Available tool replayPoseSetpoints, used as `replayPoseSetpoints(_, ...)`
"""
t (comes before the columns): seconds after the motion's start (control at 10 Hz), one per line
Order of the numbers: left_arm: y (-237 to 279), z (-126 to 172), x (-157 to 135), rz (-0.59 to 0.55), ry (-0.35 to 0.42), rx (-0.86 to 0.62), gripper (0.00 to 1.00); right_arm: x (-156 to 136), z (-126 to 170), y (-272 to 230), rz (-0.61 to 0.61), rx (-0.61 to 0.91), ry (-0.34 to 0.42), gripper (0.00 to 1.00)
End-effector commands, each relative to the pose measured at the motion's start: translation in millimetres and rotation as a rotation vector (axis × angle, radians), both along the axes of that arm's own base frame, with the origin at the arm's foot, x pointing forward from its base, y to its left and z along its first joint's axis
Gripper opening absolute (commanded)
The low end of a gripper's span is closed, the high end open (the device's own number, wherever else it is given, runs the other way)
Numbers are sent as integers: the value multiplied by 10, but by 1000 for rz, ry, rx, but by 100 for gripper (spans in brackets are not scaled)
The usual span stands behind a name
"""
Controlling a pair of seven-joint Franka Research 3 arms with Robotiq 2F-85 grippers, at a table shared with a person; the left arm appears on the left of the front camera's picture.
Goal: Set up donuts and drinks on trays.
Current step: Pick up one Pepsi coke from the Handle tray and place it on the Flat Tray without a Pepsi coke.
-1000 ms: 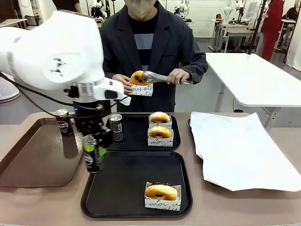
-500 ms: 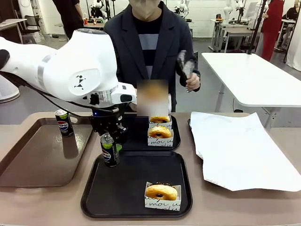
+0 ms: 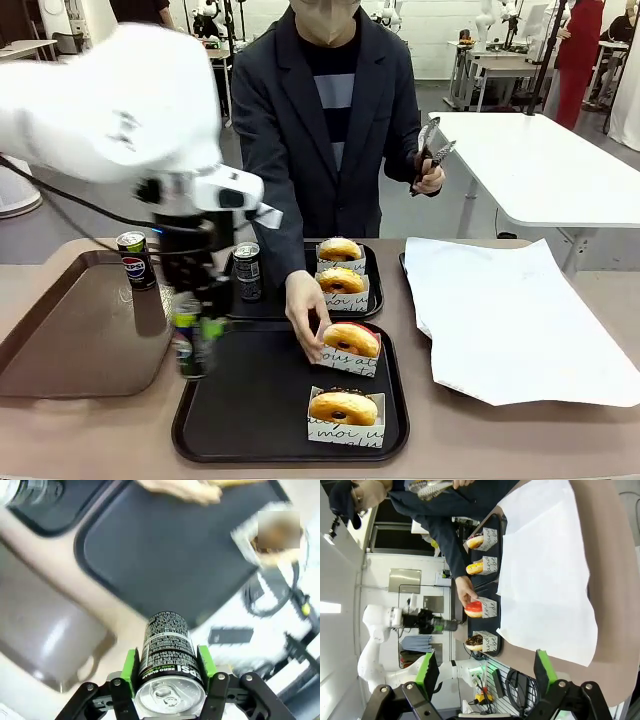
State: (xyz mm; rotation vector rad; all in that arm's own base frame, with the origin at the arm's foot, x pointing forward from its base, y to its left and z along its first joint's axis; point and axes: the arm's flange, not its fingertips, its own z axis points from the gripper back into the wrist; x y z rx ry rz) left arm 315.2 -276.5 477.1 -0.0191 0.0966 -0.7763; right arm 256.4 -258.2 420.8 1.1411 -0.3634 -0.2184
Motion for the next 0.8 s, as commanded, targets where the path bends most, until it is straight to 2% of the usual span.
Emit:
replayPoseSetpoints(0.0,452,347,-565,-45,-63,23,58,8,5,-7,2,9,-23,100)
replayPoseSetpoints(0.2,468,314,-539,-20,-56,12,58,8,5,-7,2,9,-23,100)
replayPoseSetpoints(0.4,341,310,-363,-16,-77,13,58,8,5,-7,2,9,-23,100)
replayPoseSetpoints(0.6,-30,159,-229,16,-142,60,58,8,5,-7,2,9,-23,100)
replayPoseSetpoints(0.7,-178,39,-55,40,-126,56,58,8,5,-7,2,9,-23,100)
